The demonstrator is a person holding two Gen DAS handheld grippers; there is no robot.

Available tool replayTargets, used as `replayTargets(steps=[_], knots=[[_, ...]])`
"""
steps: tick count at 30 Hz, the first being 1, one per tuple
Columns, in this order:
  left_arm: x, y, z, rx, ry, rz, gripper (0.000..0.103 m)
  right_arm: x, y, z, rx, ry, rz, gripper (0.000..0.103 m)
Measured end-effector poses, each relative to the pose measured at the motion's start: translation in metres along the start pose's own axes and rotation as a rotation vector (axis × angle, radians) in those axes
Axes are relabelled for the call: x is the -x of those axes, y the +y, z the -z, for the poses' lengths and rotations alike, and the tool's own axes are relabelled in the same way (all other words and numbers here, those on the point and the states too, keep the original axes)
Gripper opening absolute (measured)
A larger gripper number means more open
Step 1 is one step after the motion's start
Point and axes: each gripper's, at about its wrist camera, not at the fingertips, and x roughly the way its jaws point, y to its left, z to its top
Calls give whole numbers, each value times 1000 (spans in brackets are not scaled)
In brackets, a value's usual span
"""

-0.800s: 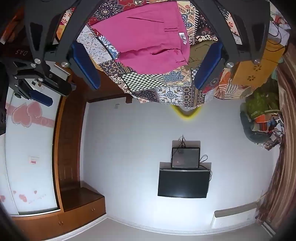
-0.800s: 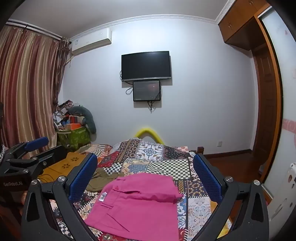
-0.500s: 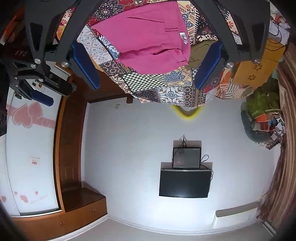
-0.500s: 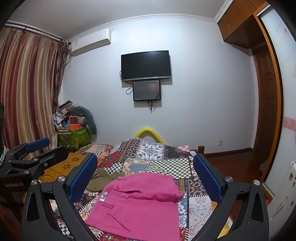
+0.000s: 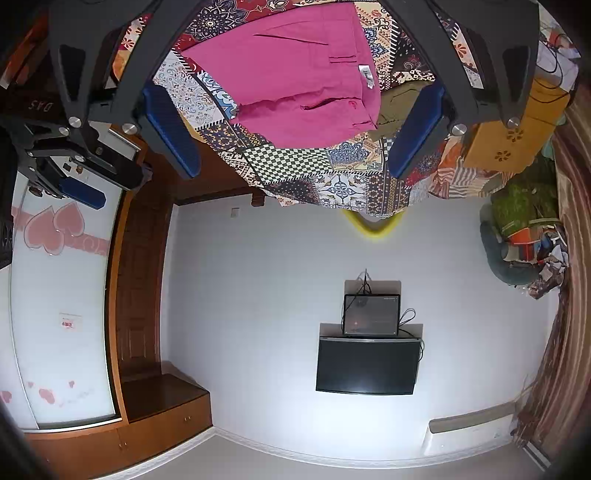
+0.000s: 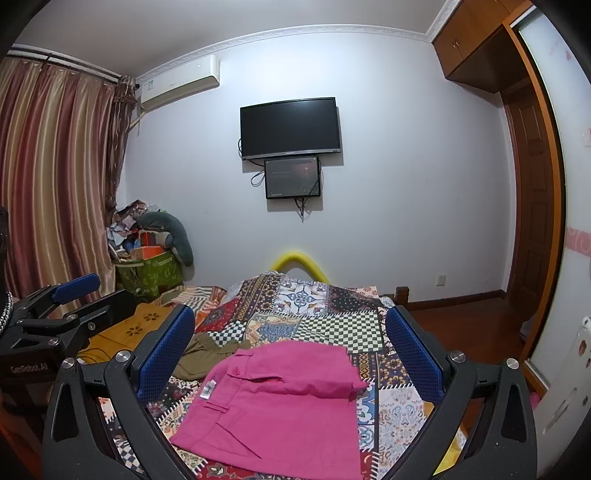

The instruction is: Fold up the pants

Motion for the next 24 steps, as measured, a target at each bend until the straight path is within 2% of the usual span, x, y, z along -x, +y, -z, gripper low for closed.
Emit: replayTargets(steps=[24], knots=[[0, 2, 0, 2, 1, 3, 103, 1, -1, 1, -3, 4, -2, 103]])
